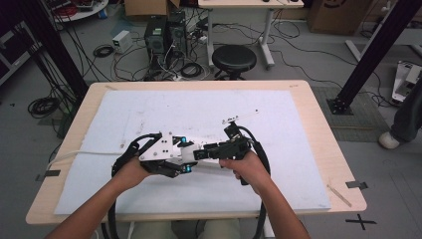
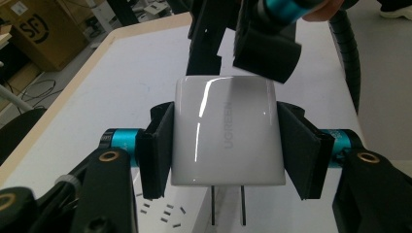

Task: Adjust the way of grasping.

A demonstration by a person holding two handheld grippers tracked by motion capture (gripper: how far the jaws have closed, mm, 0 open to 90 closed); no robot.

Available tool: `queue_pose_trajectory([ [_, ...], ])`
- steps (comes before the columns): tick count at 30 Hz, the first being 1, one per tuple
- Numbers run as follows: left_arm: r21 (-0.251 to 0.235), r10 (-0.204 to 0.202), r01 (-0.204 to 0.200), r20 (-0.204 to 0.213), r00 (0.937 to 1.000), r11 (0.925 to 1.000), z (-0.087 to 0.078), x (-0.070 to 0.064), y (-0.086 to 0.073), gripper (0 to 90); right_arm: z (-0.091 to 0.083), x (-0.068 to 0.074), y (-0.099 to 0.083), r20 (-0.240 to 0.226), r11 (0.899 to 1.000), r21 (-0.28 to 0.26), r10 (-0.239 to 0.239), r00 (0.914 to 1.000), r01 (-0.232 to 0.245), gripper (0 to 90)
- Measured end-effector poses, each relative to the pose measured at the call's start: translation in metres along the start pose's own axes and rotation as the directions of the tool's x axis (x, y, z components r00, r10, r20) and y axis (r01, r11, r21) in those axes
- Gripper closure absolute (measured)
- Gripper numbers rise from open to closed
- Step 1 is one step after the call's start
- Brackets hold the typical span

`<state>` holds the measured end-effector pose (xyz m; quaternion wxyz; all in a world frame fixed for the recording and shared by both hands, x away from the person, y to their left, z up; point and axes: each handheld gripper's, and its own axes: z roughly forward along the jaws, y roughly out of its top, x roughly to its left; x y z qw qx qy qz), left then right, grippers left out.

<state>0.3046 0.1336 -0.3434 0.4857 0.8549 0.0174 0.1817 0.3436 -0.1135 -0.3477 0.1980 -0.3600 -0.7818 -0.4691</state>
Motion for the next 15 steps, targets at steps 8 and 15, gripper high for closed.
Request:
queue_pose_trajectory([
  [8, 0.014, 0.032, -0.032, 0.010, 0.9994, 0.9994, 0.008, -0.002, 0.004, 42.6, 0.009, -0.010, -0.001, -0.070, 0.995, 0.020, 0.102, 0.9924, -0.101, 45.3],
  [15, 0.032, 0.067, -0.067, 0.003, 0.9978, 0.9973, 0.011, -0.005, 0.005, 42.5, 0.010, -0.018, -0.005, -0.150, 0.979, 0.033, 0.205, 0.9672, -0.202, 60.8],
])
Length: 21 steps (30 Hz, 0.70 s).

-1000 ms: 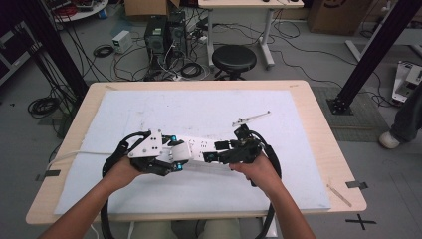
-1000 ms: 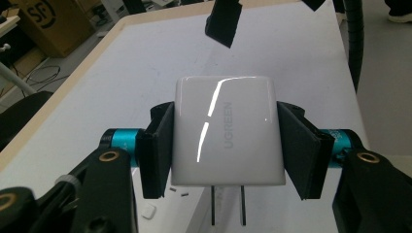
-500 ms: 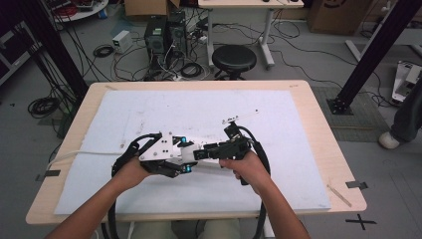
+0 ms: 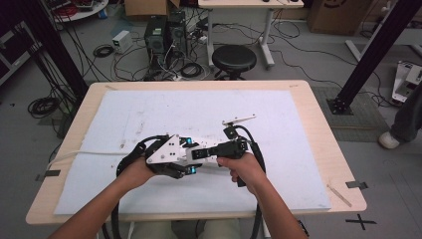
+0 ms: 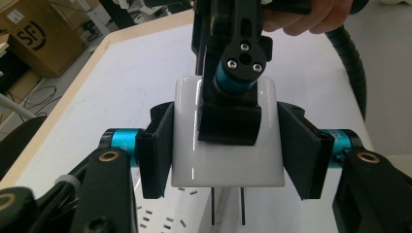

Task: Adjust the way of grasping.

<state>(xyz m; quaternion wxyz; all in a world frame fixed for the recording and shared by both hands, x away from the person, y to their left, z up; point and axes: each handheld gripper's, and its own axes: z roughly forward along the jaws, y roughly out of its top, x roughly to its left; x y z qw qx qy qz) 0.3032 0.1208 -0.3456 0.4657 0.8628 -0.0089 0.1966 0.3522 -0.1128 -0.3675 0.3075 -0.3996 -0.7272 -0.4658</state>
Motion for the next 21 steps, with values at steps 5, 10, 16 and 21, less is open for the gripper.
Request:
queue_pose_trajectory([
  [5, 0.010, -0.083, 0.083, -0.024, 0.9963, 0.9965, -0.001, 0.001, -0.006, 30.6, -0.003, -0.002, -0.002, 0.027, 1.000, -0.019, 0.008, 0.9996, -0.007, 63.0],
  [10, -0.028, -0.255, 0.253, -0.073, 0.9642, 0.9669, -0.015, 0.007, -0.034, 23.5, -0.023, -0.007, -0.007, 0.080, 0.995, -0.096, -0.010, 0.9967, 0.018, 63.3],
  [16, -0.128, -0.457, 0.440, -0.181, 0.8706, 0.8887, -0.036, 0.020, -0.063, 23.0, -0.046, -0.015, -0.015, 0.172, 0.983, -0.172, -0.031, 0.9845, 0.061, 63.3],
  [21, -0.187, -0.535, 0.502, -0.271, 0.7999, 0.8445, -0.052, 0.028, -0.078, 23.0, -0.064, -0.017, -0.020, 0.260, 0.969, -0.213, -0.064, 0.9633, 0.122, 63.3],
])
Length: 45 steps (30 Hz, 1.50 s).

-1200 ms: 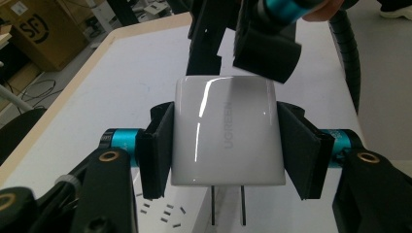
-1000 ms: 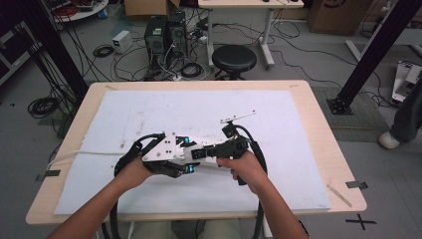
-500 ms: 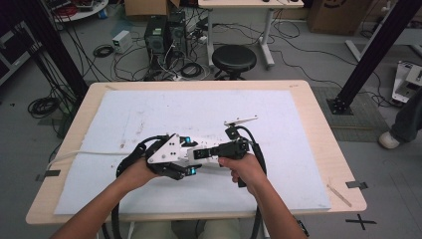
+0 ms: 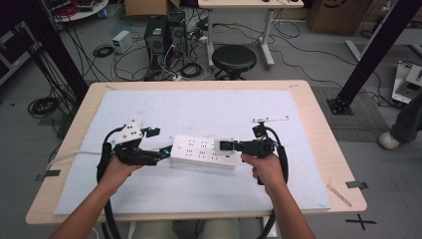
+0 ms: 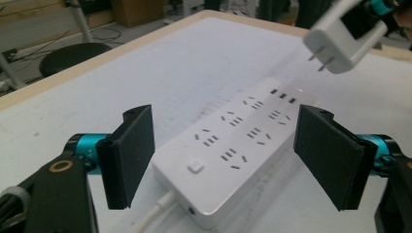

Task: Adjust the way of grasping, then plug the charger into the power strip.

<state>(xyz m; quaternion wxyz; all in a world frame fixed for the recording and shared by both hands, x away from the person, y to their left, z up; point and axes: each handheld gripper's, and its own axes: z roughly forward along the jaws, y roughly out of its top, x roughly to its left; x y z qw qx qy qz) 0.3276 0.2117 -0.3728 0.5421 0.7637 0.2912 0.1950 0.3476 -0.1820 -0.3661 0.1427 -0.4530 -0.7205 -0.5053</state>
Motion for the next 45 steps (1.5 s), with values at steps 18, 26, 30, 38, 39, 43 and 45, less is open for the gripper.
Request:
queue_pose_trajectory([
  [18, -0.028, -0.105, 0.102, -0.130, 0.9859, 0.9944, -0.023, 0.025, -0.014, 23.0, -0.043, -0.009, -0.006, 0.286, 0.982, -0.007, -0.180, 0.9410, 0.190, 63.3],
  [26, -0.030, -0.100, 0.097, -0.138, 0.9854, 0.9948, -0.029, 0.027, -0.017, 23.0, -0.055, -0.010, -0.008, 0.307, 0.979, -0.015, -0.188, 0.9329, 0.202, 63.3],
  [30, -0.035, -0.106, 0.102, -0.141, 0.9843, 0.9942, -0.032, 0.027, -0.019, 23.0, -0.062, -0.009, -0.008, 0.325, 0.977, -0.006, -0.200, 0.9242, 0.214, 63.3],
  [38, -0.039, -0.099, 0.094, -0.146, 0.9844, 0.9948, -0.036, 0.026, -0.020, 23.0, -0.070, -0.005, -0.005, 0.344, 0.970, -0.005, -0.227, 0.9113, 0.243, 63.3],
  [39, -0.035, -0.098, 0.094, -0.146, 0.9844, 0.9950, -0.037, 0.027, -0.020, 23.0, -0.070, -0.004, -0.005, 0.346, 0.970, -0.004, -0.227, 0.9102, 0.244, 63.3],
  [43, -0.035, -0.101, 0.097, -0.144, 0.9844, 0.9947, -0.039, 0.028, -0.021, 23.0, -0.069, -0.001, -0.001, 0.348, 0.966, 0.009, -0.245, 0.9048, 0.258, 63.3],
  [45, -0.038, -0.098, 0.094, -0.144, 0.9847, 0.9949, -0.040, 0.028, -0.022, 23.0, -0.069, 0.000, 0.000, 0.349, 0.965, 0.012, -0.249, 0.9031, 0.262, 63.3],
])
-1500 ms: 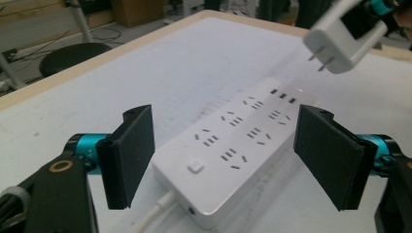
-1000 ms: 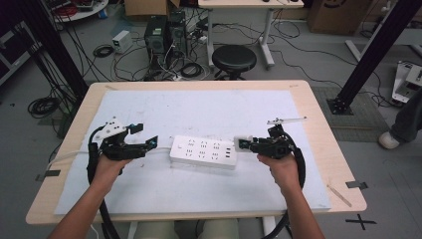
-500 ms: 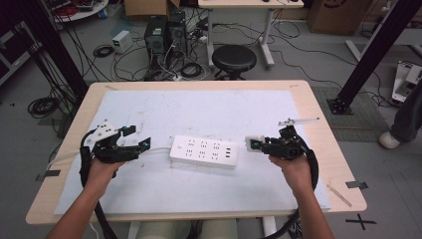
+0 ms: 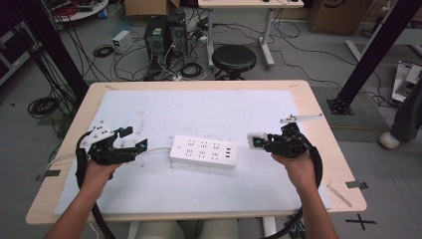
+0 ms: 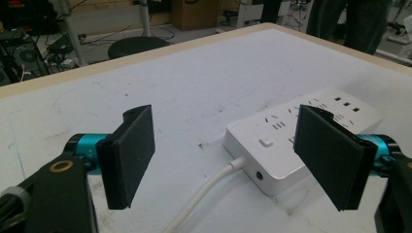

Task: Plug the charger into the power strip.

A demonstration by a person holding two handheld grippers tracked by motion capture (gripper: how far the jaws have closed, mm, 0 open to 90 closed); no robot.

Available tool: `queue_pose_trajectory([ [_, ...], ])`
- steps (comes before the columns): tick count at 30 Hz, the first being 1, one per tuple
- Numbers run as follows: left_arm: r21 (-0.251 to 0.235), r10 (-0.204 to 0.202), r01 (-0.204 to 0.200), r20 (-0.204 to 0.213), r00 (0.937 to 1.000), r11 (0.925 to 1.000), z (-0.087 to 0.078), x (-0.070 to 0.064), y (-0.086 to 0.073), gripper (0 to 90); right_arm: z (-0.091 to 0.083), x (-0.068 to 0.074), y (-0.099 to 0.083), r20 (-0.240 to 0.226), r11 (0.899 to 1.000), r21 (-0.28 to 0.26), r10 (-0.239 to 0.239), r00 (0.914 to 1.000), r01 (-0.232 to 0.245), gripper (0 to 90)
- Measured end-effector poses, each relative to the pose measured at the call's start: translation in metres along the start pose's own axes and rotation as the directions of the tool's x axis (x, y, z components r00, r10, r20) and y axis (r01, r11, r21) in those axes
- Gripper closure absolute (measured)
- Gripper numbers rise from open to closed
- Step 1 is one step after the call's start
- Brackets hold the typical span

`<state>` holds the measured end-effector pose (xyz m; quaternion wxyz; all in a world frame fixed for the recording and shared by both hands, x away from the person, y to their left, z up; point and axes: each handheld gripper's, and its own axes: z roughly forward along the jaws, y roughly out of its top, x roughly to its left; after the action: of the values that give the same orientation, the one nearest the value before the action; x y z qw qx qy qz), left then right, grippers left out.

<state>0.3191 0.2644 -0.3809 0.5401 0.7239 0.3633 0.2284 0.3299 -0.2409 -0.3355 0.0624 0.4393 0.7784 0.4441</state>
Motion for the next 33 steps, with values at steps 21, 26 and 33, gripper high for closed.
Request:
queue_pose_trajectory([
  [21, 0.009, -0.015, 0.015, -0.016, 0.9998, 0.9998, -0.006, 0.011, -0.013, 23.0, 0.023, 0.015, 0.045, -0.008, 0.964, 0.137, -0.227, 0.9739, 0.226, 63.3],
  [26, 0.002, -0.030, 0.030, -0.024, 0.9993, 0.9996, -0.007, 0.013, -0.016, 23.0, 0.033, 0.021, 0.058, -0.010, 0.937, 0.199, -0.292, 0.9563, 0.288, 63.4],
  [33, 0.012, -0.026, 0.027, -0.019, 0.9995, 0.9996, -0.008, 0.016, -0.018, 23.0, 0.046, 0.025, 0.070, -0.022, 0.905, 0.253, -0.348, 0.9373, 0.342, 63.4],
])
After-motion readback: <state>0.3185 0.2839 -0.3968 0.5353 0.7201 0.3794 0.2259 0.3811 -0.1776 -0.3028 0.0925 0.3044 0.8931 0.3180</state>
